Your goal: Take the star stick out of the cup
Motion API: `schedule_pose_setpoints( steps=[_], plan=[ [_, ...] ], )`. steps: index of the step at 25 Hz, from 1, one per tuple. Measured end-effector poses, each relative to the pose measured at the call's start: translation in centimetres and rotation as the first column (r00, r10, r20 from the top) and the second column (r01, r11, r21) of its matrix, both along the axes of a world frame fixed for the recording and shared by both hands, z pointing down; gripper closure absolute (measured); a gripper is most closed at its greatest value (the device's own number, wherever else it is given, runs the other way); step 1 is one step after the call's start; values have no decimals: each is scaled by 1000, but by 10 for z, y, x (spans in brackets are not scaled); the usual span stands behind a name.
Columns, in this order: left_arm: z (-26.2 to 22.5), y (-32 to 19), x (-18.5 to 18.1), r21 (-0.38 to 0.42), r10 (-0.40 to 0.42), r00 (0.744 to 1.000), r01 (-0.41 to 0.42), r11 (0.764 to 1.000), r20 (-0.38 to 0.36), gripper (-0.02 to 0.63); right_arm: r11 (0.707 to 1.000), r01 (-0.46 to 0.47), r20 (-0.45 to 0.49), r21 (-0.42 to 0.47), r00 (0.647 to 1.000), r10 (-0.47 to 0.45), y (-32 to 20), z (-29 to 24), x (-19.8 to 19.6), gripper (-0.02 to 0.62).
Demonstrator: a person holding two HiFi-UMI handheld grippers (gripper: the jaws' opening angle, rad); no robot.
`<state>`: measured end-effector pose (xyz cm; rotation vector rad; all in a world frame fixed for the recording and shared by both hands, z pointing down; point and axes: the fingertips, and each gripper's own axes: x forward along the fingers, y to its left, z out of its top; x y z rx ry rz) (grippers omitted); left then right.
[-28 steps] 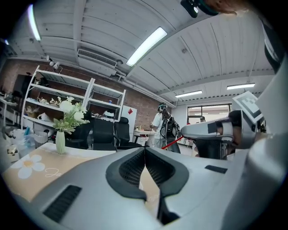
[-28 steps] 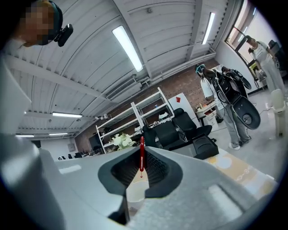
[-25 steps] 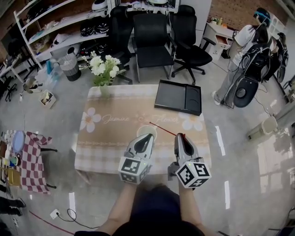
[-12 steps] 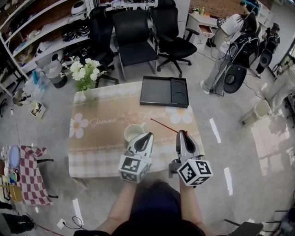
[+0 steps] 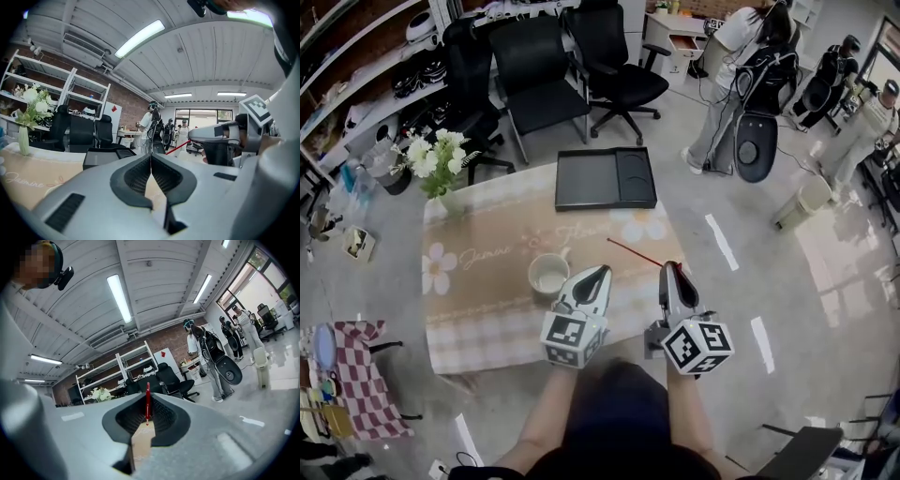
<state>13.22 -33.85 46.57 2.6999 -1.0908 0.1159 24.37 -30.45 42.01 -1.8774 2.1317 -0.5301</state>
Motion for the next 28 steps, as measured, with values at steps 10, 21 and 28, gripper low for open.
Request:
schedule_pose_setpoints(
  steps=[10,21,28],
  plan=[
    [29,1,4,-51,6,999,-4,999,42,594,996,-2,-44,-89,999,-2,0,37,5,580],
    [54,1,-2,-97,-9,997,16,995,72,594,990,19,-122,-138,992,-36,1,55,0,580],
    [52,1,-4,-91,-16,997,22,996,71,594,991,14,-135,-137,990,-33,2,54,0,580]
  ],
)
